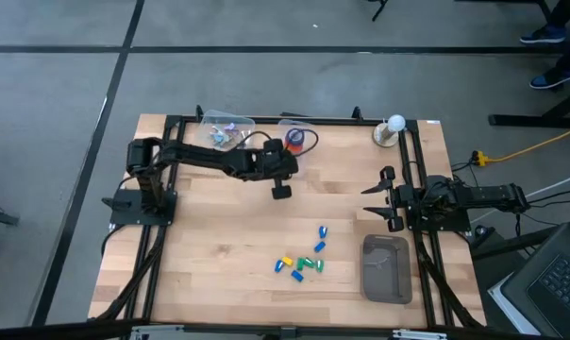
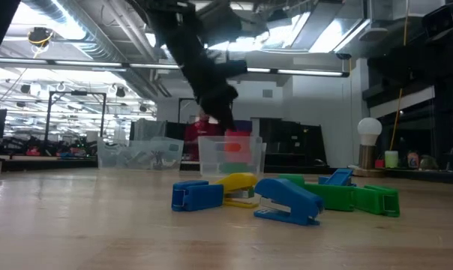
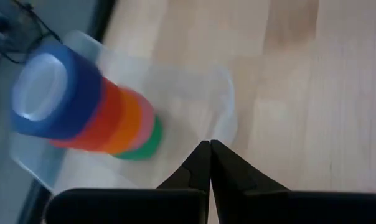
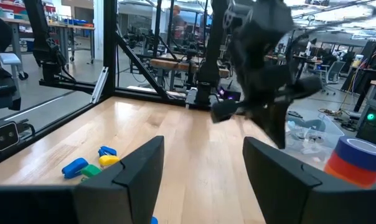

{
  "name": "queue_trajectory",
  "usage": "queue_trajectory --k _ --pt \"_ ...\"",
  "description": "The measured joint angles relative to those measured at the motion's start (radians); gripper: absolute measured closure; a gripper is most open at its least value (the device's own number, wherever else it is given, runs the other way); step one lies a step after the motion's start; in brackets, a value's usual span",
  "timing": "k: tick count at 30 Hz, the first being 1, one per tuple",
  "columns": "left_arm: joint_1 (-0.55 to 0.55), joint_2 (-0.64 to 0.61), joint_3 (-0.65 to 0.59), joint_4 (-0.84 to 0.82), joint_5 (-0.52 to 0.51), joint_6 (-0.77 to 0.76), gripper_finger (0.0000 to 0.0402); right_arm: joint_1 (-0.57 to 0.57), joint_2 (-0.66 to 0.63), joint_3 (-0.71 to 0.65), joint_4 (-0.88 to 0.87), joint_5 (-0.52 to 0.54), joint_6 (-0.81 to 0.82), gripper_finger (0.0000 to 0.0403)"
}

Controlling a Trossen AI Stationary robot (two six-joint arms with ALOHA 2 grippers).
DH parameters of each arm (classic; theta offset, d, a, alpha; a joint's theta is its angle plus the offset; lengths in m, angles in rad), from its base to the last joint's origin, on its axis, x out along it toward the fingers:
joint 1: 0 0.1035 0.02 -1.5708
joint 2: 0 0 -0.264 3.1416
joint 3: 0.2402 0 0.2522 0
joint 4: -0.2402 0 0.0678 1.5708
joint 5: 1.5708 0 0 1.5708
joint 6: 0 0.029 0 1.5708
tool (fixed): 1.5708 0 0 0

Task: Pick and place Stapler, Stapler remover, tape
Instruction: Move the black bin to the center of the table

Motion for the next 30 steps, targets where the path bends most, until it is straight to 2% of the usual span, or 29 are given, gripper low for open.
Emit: queue_trajectory --k 13,17,20,23,25,27,30 --pt "-0.108 -0.160 0.062 0.002 0.005 -0.029 0.0398 0.000 0.000 0.000 0.024 0.000 -0.007 0.0178" --pt "-0.133 -0.211 0.062 0.000 0.005 -0.071 0.0399 0.001 0.000 0.000 0.102 -0.002 0.144 0.0178" --pt "-0.142 -0.232 0.062 0.001 0.005 -0.082 0.0400 0.000 0.003 0.000 0.211 0.071 0.129 0.0178" --pt "-0.143 -0.238 0.062 0.001 -0.005 -0.097 0.0397 0.001 0.003 0.000 0.320 0.144 0.228 0.0178" --pt "-0.142 -0.239 0.062 0.001 -0.013 -0.113 0.0397 0.000 0.007 0.007 0.323 0.176 0.314 0.0178" --pt "-0.142 -0.239 0.062 0.001 -0.013 -0.116 0.0399 0.003 0.027 0.040 0.265 0.135 0.367 0.0178" --pt "-0.142 -0.235 0.062 0.001 -0.014 -0.115 0.0399 0.016 0.096 0.119 0.164 -0.018 0.396 0.0178"
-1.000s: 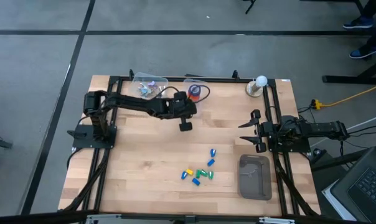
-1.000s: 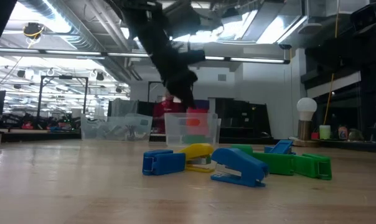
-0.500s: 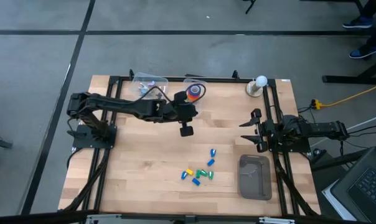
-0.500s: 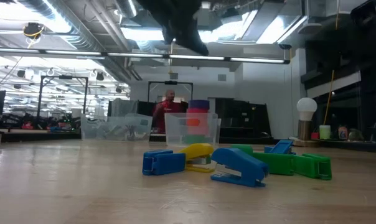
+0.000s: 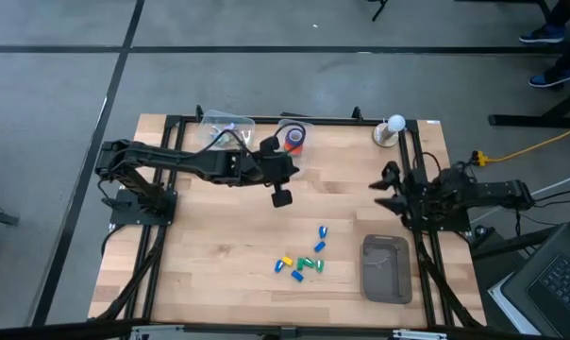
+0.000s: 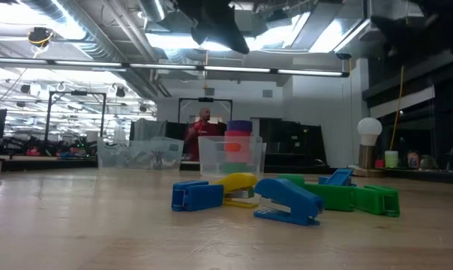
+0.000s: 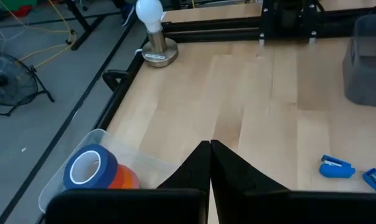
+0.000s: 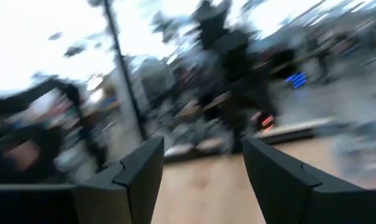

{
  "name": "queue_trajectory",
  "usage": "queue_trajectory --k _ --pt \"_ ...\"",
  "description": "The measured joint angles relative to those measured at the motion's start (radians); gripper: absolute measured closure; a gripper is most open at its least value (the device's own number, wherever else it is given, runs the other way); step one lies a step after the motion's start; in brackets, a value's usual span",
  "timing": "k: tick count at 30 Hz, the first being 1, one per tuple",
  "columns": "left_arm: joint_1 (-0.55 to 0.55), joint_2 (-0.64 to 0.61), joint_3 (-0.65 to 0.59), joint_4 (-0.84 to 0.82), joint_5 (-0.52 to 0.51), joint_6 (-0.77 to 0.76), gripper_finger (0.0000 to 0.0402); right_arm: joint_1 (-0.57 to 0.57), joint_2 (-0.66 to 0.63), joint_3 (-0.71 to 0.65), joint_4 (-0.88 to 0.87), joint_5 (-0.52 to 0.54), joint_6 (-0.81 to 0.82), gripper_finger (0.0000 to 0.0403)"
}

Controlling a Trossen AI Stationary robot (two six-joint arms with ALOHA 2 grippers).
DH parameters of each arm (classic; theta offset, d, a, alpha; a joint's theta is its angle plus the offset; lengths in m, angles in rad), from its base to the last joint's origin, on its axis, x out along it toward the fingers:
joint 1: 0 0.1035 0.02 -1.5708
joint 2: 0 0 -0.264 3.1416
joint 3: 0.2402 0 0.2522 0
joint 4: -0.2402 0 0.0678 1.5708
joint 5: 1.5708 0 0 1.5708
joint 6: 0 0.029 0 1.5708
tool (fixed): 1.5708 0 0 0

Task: Pick and place Stapler, Stapler remover, tape
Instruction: Move the black bin to the center of the table

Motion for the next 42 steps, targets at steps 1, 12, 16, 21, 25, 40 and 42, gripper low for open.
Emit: queue_trajectory --k 1,12,16,21,25,40,42 --pt "0.000 0.001 0.000 -0.001 0.000 0.000 0.0399 0.006 0.032 0.032 -0.032 -0.040 0.003 0.0178" --pt "0.001 0.001 0.000 0.000 -0.004 0.000 0.0398 0.122 0.555 0.433 -0.547 -0.260 0.001 0.0178" --pt "0.001 0.001 0.000 0.000 0.001 0.000 0.0398 0.177 0.714 0.483 -0.656 -0.342 0.019 0.0178" --pt "-0.001 0.001 0.000 0.000 0.002 0.000 0.0399 0.268 0.848 0.485 -0.670 -0.429 0.114 0.0178" --pt "-0.001 0.001 0.000 0.000 0.003 0.000 0.0397 0.343 0.918 0.485 -0.710 -0.444 0.156 0.0178" --pt "-0.001 0.002 0.000 -0.002 0.004 0.001 0.0400 0.409 1.108 0.485 -0.719 -0.047 0.105 0.0178" --pt "-0.001 0.002 0.000 -0.002 0.004 0.005 0.0398 0.409 1.135 0.485 -0.697 0.000 0.073 0.0178"
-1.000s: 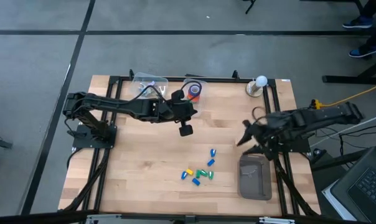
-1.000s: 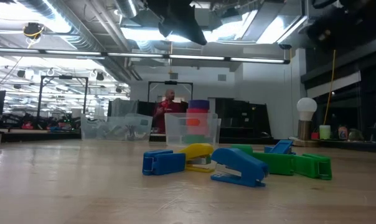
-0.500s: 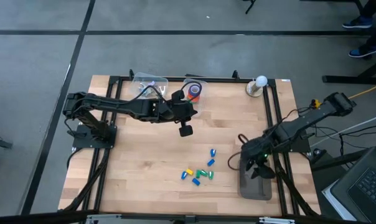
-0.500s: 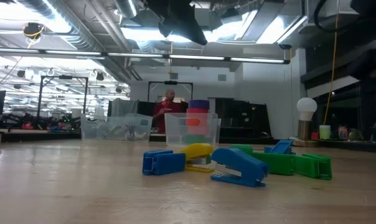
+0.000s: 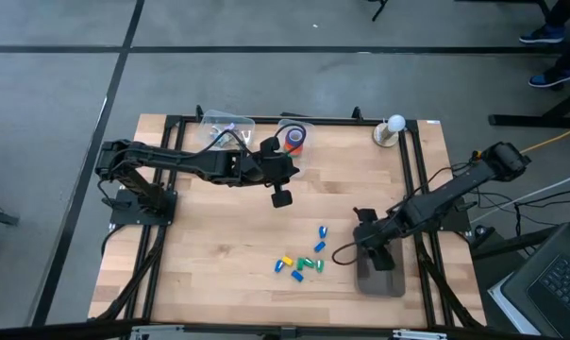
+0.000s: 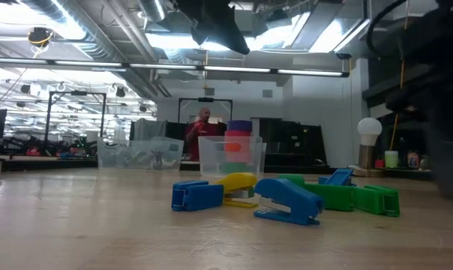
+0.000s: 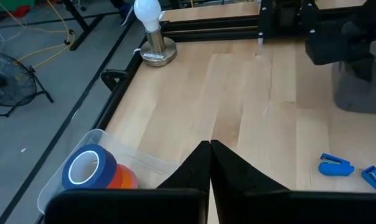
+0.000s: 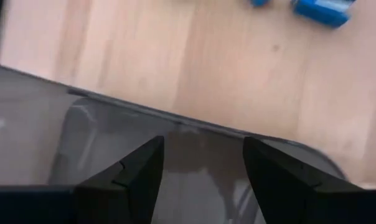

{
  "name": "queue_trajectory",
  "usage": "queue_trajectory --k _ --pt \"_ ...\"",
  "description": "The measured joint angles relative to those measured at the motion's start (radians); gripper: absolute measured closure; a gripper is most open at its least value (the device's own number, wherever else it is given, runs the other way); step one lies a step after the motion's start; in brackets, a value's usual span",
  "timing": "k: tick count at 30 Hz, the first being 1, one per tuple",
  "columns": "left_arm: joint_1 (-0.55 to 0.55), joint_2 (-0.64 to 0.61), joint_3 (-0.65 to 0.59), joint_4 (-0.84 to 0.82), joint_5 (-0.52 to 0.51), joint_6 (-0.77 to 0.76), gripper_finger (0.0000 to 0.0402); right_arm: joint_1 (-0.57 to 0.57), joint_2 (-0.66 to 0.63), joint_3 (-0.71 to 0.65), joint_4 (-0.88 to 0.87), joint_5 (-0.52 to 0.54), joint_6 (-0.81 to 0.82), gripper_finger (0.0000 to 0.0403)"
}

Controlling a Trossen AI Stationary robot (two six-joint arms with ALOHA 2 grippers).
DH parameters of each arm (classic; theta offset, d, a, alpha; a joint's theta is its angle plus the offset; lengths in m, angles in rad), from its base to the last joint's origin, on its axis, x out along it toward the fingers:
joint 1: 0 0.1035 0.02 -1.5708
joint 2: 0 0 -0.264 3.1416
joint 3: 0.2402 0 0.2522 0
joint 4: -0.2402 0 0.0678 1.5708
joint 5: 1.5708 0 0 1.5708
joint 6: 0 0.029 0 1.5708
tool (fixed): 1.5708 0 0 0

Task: Pick and place Stapler, Stapler remover, tape
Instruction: Move the black bin to the center of the table

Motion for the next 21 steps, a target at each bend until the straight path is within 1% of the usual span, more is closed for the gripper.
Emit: queue_trajectory --k 4,13,17,21 --pt "0.000 0.000 0.000 0.000 0.001 0.011 0.0394 -0.001 0.052 0.000 0.051 0.054 -0.096 0.0178" --pt "0.000 0.000 0.000 -0.002 0.020 0.013 0.0399 -0.002 0.145 0.002 0.220 0.082 -0.354 0.0178" --pt "0.000 0.000 0.000 -0.007 0.020 0.013 0.0397 -0.017 0.168 0.001 0.272 0.146 -0.452 0.0178" --pt "0.000 -0.001 0.000 -0.029 0.028 0.005 0.0394 -0.057 0.188 0.001 0.327 0.203 -0.533 0.0178"
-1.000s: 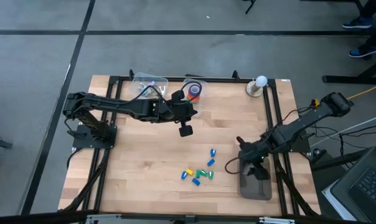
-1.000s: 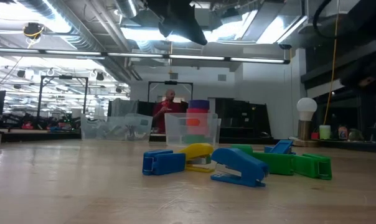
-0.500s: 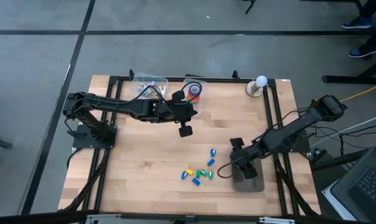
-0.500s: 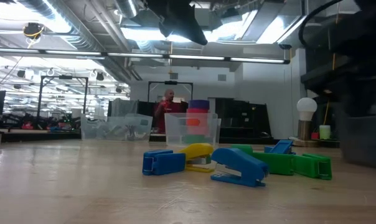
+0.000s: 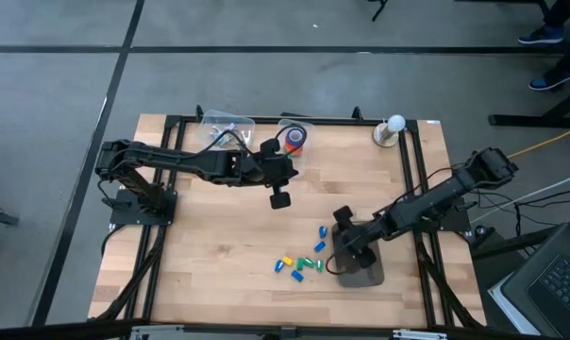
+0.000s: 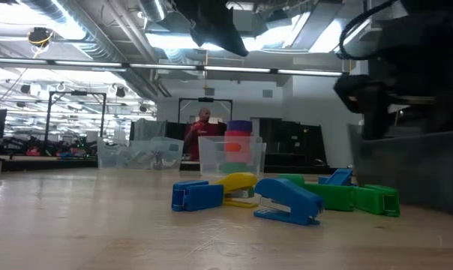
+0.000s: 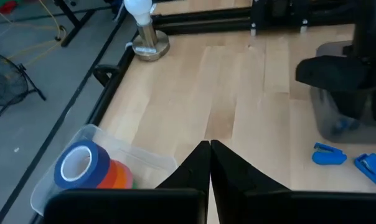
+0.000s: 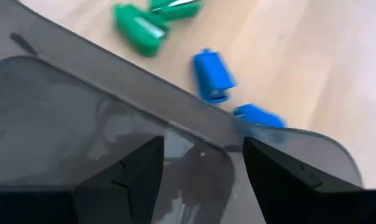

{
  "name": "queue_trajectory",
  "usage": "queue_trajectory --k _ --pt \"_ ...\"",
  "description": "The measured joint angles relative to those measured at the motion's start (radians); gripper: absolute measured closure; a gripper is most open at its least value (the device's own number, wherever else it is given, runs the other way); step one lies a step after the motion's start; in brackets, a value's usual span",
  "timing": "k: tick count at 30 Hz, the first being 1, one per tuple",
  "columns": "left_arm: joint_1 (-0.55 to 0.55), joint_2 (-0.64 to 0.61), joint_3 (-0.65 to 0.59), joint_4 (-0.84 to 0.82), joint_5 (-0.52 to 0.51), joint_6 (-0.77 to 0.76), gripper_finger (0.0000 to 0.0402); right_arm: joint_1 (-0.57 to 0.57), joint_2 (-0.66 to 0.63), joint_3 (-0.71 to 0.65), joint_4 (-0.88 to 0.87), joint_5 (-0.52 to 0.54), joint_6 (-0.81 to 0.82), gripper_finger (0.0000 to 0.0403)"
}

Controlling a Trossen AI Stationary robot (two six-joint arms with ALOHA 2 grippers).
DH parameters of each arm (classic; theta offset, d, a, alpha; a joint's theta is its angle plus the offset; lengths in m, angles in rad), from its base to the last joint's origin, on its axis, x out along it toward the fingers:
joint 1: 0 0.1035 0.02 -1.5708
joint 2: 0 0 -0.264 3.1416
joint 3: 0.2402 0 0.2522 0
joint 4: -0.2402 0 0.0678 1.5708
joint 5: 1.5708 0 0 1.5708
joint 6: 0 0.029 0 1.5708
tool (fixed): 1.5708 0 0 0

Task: Pick and place Stapler, Stapler remover, tape
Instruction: Move the black bin to the center of the table

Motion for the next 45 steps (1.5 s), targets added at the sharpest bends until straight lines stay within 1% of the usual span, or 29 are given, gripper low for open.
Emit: queue_trajectory --k 4,7,11,15,17,20,22,24,26,28,31,34,37,41,45 --pt "0.000 -0.004 0.000 -0.027 0.013 -0.030 0.0395 -0.059 0.017 0.000 0.088 0.007 -0.061 0.0178" --pt "0.000 -0.004 0.000 -0.037 0.028 -0.036 0.0397 -0.103 0.034 -0.001 0.196 0.007 -0.089 0.0178" --pt "0.000 -0.005 0.000 -0.061 0.051 -0.043 0.0399 -0.154 0.070 -0.001 0.382 0.007 -0.092 0.0178" --pt "-0.001 -0.007 0.000 -0.087 0.052 -0.076 0.0396 -0.190 0.113 -0.001 0.552 0.007 -0.092 0.0178" --pt "-0.007 -0.014 -0.001 -0.107 0.052 -0.091 0.0396 -0.207 0.140 -0.001 0.619 -0.015 -0.108 0.0178" --pt "-0.020 -0.020 -0.001 -0.121 0.052 -0.096 0.0399 -0.236 0.170 -0.001 0.680 -0.099 -0.155 0.0178" --pt "-0.031 -0.029 -0.002 -0.116 0.050 -0.096 0.0399 -0.251 0.172 -0.001 0.713 -0.133 -0.198 0.0178" --pt "-0.040 -0.045 -0.002 -0.125 0.046 -0.096 0.0398 -0.263 0.158 0.000 0.743 -0.129 -0.201 0.0178" --pt "-0.045 -0.056 -0.002 -0.127 0.043 -0.097 0.0396 -0.276 0.121 0.009 0.748 -0.110 -0.156 0.0178" --pt "-0.046 -0.067 -0.002 -0.129 0.040 -0.097 0.0396 -0.289 0.077 0.011 0.732 -0.110 -0.101 0.0178" --pt "-0.052 -0.080 0.001 -0.126 0.023 -0.104 0.0399 -0.294 -0.006 0.009 0.630 -0.135 -0.065 0.0178" --pt "-0.057 -0.088 0.000 -0.138 0.004 -0.107 0.0399 -0.269 -0.123 0.010 0.518 -0.144 -0.041 0.0178" --pt "-0.058 -0.088 0.000 -0.137 -0.006 -0.107 0.0396 -0.234 -0.250 0.010 0.375 -0.144 0.026 0.0178" --pt "-0.058 -0.088 0.000 -0.135 -0.009 -0.107 0.0399 -0.174 -0.408 0.010 0.169 -0.144 0.169 0.0178" --pt "-0.056 -0.088 0.000 -0.135 -0.011 -0.105 0.0398 -0.090 -0.504 0.010 -0.045 -0.145 0.315 0.0178"
